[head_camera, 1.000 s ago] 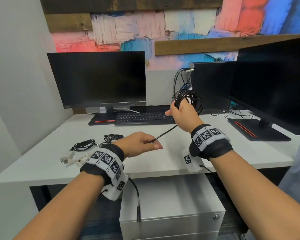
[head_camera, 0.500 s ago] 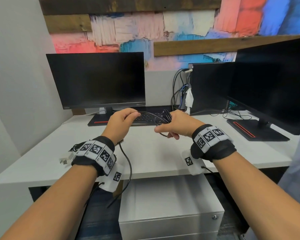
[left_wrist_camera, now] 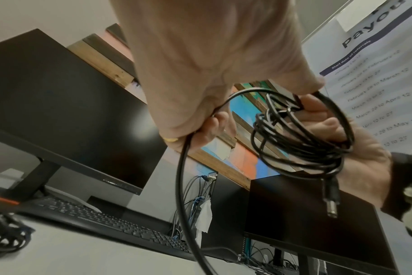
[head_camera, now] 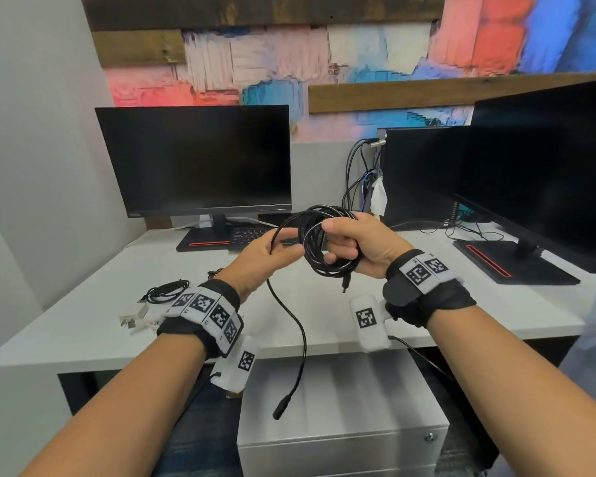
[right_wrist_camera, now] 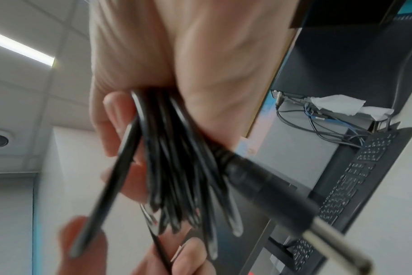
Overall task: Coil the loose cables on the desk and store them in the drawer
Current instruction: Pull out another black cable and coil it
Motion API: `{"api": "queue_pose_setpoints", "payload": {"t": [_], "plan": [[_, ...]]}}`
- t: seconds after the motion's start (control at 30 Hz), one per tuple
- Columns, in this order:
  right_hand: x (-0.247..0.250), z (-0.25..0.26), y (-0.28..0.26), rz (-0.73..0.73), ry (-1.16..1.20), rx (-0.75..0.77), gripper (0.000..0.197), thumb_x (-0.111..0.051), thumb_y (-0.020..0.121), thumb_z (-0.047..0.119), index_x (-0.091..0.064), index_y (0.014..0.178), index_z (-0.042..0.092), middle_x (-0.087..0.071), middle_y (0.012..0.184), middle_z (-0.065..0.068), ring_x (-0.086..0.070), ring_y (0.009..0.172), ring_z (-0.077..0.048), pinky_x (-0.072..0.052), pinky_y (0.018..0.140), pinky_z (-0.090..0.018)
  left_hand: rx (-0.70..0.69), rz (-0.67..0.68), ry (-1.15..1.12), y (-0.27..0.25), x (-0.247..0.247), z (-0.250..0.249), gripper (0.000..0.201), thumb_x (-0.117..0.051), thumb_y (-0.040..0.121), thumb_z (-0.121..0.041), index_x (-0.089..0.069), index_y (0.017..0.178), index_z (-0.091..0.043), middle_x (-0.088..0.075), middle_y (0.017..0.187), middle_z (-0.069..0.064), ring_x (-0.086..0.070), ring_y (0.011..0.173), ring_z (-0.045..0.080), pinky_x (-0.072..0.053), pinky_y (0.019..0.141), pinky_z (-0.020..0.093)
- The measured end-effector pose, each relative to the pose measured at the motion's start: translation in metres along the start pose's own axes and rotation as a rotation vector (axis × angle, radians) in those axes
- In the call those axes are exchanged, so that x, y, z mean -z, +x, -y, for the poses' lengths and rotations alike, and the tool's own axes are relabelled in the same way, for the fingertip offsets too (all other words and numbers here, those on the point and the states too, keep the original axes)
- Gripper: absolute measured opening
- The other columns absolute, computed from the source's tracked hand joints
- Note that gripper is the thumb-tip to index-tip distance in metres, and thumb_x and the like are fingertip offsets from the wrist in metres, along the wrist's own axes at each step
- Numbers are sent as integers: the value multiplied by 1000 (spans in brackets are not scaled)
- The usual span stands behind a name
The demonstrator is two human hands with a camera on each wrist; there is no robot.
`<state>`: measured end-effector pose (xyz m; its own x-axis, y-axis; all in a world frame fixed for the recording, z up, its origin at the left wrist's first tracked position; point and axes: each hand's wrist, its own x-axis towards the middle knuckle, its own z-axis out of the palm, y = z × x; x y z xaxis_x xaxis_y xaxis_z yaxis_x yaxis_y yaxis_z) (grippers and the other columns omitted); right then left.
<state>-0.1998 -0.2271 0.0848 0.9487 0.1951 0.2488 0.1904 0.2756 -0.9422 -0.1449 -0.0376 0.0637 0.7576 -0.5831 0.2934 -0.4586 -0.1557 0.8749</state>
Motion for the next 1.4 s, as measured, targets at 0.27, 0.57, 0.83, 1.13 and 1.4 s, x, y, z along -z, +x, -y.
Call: {"api": "queue_pose_setpoints", "payload": {"t": [0.27, 0.57, 0.83, 1.13, 1.4], "plan": [[-8, -6, 1, 75, 17, -63, 35, -47, 92, 12, -37, 59, 11, -31, 41, 3, -33, 36, -7, -48, 54, -24, 60, 117, -254, 1, -10, 5, 21, -58, 78, -16, -72, 70, -30, -41, 51, -12, -31, 54, 7, -27, 57, 25], [4, -5, 3, -124, -276, -109, 21, -52, 97, 20, -54, 78, 12, -40, 58, 0, -45, 53, -13, -53, 78, -43, 127, 86, -86, 6, -4, 14, 20, -54, 92, -16, -51, 74, -22, -32, 61, -6, -30, 55, 9, -27, 55, 23], [-3, -10, 8, -264, -371, -58, 24, -51, 98, 27, -47, 78, 13, -32, 50, 8, -28, 44, -8, -50, 52, -25, 95, 63, 43, 5, -12, 20, 18, -52, 94, -32, -49, 78, -23, -37, 65, -7, -34, 60, 9, -32, 61, 27], [19, 10, 12, -508, -22, 69, 36, -44, 100, 34, -39, 69, 17, -24, 49, 6, -24, 42, -10, -43, 50, -26, 108, -213, -14, 5, -16, 41, 14, -30, 98, -10, -41, 106, -17, -43, 74, 4, -45, 62, 15, -54, 73, 37], [17, 19, 12, -541, 8, 157, 31, -42, 101, 34, -41, 74, 18, -27, 52, 7, -27, 43, -8, -46, 58, -27, 265, 69, 404, 6, -24, 47, 27, -36, 98, -12, -48, 122, -14, -57, 84, 2, -55, 78, 19, -44, 68, 23]]}}
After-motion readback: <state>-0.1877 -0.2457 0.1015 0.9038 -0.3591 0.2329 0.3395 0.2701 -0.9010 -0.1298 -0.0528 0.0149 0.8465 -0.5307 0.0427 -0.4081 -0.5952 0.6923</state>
